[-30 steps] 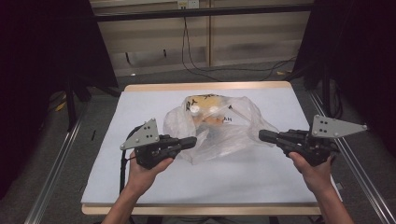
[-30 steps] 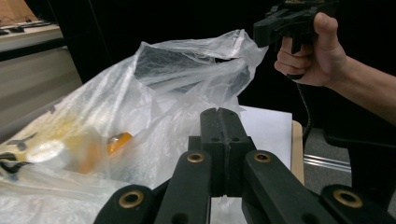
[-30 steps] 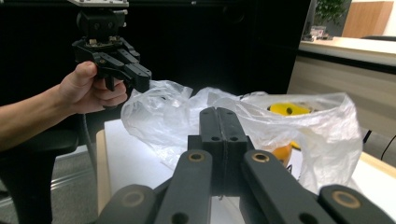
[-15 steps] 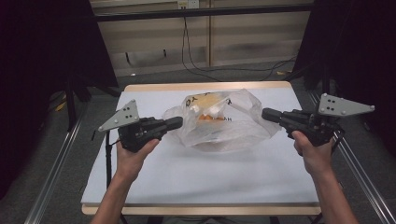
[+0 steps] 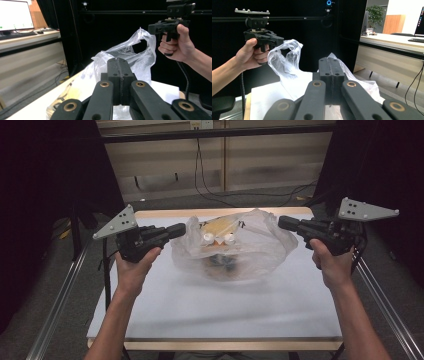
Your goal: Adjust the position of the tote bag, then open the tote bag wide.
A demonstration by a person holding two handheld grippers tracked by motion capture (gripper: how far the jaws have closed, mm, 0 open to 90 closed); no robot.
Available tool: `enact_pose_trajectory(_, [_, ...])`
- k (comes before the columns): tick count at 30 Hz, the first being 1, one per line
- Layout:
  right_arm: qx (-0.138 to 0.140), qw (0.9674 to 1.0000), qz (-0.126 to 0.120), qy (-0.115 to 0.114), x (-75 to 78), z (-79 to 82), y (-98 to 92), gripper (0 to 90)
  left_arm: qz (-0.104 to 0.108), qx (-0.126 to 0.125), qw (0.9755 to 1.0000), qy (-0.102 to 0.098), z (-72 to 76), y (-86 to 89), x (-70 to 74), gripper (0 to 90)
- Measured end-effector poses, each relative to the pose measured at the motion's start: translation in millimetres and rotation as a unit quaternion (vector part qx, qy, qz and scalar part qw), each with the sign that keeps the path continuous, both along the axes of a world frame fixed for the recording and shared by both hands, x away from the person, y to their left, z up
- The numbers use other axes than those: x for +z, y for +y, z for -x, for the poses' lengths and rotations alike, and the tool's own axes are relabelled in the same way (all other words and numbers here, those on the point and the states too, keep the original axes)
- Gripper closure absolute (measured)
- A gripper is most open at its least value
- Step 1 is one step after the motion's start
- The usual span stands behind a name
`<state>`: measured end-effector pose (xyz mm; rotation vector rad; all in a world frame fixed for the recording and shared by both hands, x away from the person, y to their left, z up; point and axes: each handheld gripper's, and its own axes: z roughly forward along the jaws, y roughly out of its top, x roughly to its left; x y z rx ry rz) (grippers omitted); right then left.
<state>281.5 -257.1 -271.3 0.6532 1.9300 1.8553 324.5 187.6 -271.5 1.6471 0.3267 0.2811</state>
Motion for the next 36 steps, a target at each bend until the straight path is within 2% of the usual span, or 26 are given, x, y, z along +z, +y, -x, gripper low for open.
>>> enact_pose_trajectory(4, [-0.003, 0.9999, -0.012, 0.0, 6.4, -6.2, -3.2, 90.0, 0.002, 0.005, 1.0, 0.0, -6.1, 1.9, 5.3, 90.0])
enact_pose_trajectory(8, [-0.005, 0.9999, -0.01, -0.004, 12.4, -13.9, -6.3, 90.0, 0.0, 0.013, 0.9998, -0.013, -16.0, 5.9, 11.7, 90.0])
enact_pose_trajectory(11, [-0.009, 0.9999, -0.013, -0.006, 17.5, -21.2, -9.3, 90.0, 0.002, 0.021, 0.9997, -0.01, -25.1, 8.0, 18.5, 90.0])
enact_pose_trajectory(14, [-0.012, 0.9997, -0.02, -0.004, 23.0, -29.8, -10.5, 90.0, 0.01, 0.028, 0.9994, -0.018, -32.0, 10.5, 27.4, 90.0])
enact_pose_trajectory(18, [-0.02, 0.9997, -0.015, -0.005, 31.9, -36.6, -10.2, 90.0, 0.004, 0.038, 0.9991, -0.017, -42.0, 13.3, 35.5, 90.0])
enact_pose_trajectory(21, [-0.027, 0.9994, -0.022, -0.001, 34.7, -41.7, -12.5, 90.0, 0.009, 0.038, 0.9992, -0.006, -46.7, 13.4, 36.7, 90.0])
enact_pose_trajectory(25, [-0.038, 0.9991, -0.019, 0.005, 37.6, -48.7, -14.6, 90.0, -0.001, 0.037, 0.9993, -0.007, -52.7, 13.3, 38.3, 90.0])
enact_pose_trajectory(27, [-0.039, 0.9991, -0.016, 0.006, 40.2, -52.5, -14.3, 90.0, 0.004, 0.041, 0.9991, -0.004, -55.1, 13.5, 39.7, 90.0])
enact_pose_trajectory(29, [-0.039, 0.9991, -0.015, 0.007, 44.1, -55.6, -13.2, 90.0, -0.005, 0.043, 0.999, -0.009, -59.2, 15.2, 41.7, 90.0])
enact_pose_trajectory(32, [-0.041, 0.999, -0.015, 0.004, 49.8, -59.4, -11.1, 90.0, -0.005, 0.051, 0.9987, 0.001, -64.3, 14.1, 43.3, 90.0])
enact_pose_trajectory(34, [-0.043, 0.999, -0.013, 0.004, 51.0, -61.9, -9.9, 90.0, -0.014, 0.051, 0.9986, 0.001, -67.6, 14.2, 44.1, 90.0])
enact_pose_trajectory(36, [-0.047, 0.9988, -0.014, 0.006, 50.9, -62.9, -9.2, 90.0, -0.011, 0.051, 0.9986, 0.001, -69.0, 14.5, 44.6, 90.0])
